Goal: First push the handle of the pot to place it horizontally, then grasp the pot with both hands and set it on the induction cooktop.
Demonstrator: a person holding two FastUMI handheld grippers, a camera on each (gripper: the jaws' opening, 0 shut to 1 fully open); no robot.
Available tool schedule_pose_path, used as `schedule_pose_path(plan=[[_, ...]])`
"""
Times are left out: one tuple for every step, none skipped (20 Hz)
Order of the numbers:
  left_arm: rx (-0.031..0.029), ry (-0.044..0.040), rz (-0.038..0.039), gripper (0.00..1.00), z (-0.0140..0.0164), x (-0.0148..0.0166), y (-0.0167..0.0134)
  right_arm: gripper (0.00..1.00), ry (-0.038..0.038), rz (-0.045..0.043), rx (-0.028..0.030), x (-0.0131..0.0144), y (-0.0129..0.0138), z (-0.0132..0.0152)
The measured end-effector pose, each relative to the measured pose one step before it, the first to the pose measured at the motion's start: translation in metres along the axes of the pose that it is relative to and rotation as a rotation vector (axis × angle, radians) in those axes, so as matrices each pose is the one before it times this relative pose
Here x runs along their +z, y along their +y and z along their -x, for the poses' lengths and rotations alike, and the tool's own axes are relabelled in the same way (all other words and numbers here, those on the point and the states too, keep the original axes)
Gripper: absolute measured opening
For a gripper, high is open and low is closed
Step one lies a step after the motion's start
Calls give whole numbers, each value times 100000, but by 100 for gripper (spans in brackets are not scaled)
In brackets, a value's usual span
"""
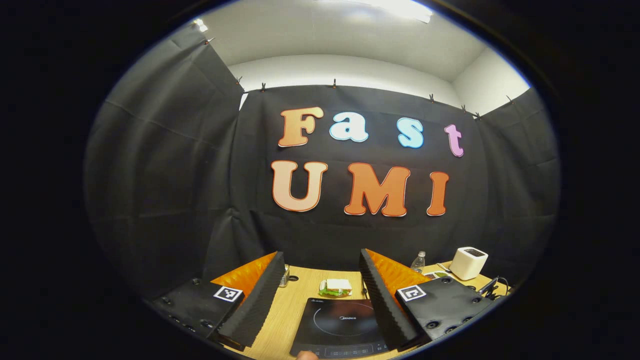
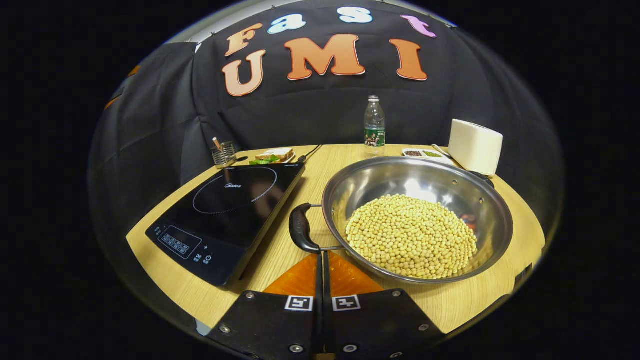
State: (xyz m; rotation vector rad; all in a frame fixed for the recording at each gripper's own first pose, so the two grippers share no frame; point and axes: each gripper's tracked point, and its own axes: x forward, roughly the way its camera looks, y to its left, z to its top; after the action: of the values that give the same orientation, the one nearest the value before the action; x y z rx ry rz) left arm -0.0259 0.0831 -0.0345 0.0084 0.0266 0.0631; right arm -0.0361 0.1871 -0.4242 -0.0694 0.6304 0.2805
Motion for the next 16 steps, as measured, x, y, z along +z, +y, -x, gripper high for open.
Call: schedule_pose_path(plan=[[142, 162, 85, 97, -47, -101, 138, 0, 354, -720, 251, -81, 52, 116], [181, 214, 86, 97, -72, -143, 174, 0, 311, -1005, 388, 130, 53, -67], [264, 189, 104, 97, -128, -71, 134, 0, 486, -990, 462, 102, 118, -275], [359, 130, 45, 97, -89, -27, 283, 0, 292, -851, 372, 172, 63, -209], [378, -23, -83, 97, -143, -41, 236, 0, 202, -367, 247, 112, 92, -207], [568, -241, -25, 97, -6, 23, 266, 0, 95, -236, -54, 147, 33, -218], [654, -126, -83, 97, -148, 66, 263, 0, 48, -29, -294, 115, -4, -132], [492, 42, -153, 97, -112, -62, 137, 0, -31, -23, -613, 205, -10, -185], [201, -12, -148, 97, -97, -17, 33, 0, 60, -277, -144, 112, -7, -169], [96, 33, -212, 97, -88, -46, -15, 0, 248, -818, 461, 136, 162, -222], [-85, 15, -190, 97, -159, 35, -117, 0, 175, -877, 392, 121, 137, -151], [-5, -141, 107, 97, -108, 110, -23, 0, 26, -480, 250, 144, 146, -155], [-406, -454, 321, 97, -56, 124, -138, 0, 43, -98, 39, 153, 97, -224], [-460, -404, 175, 97, 11, 54, -258, 0, 117, 69, 54, 110, 99, -221], [-177, -239, 163, 97, -84, 97, -129, 0, 146, -325, 129, 75, 51, -103], [-23, -213, 228, 97, 39, 64, 31, 0, 260, -498, 197, 152, 146, -218]])
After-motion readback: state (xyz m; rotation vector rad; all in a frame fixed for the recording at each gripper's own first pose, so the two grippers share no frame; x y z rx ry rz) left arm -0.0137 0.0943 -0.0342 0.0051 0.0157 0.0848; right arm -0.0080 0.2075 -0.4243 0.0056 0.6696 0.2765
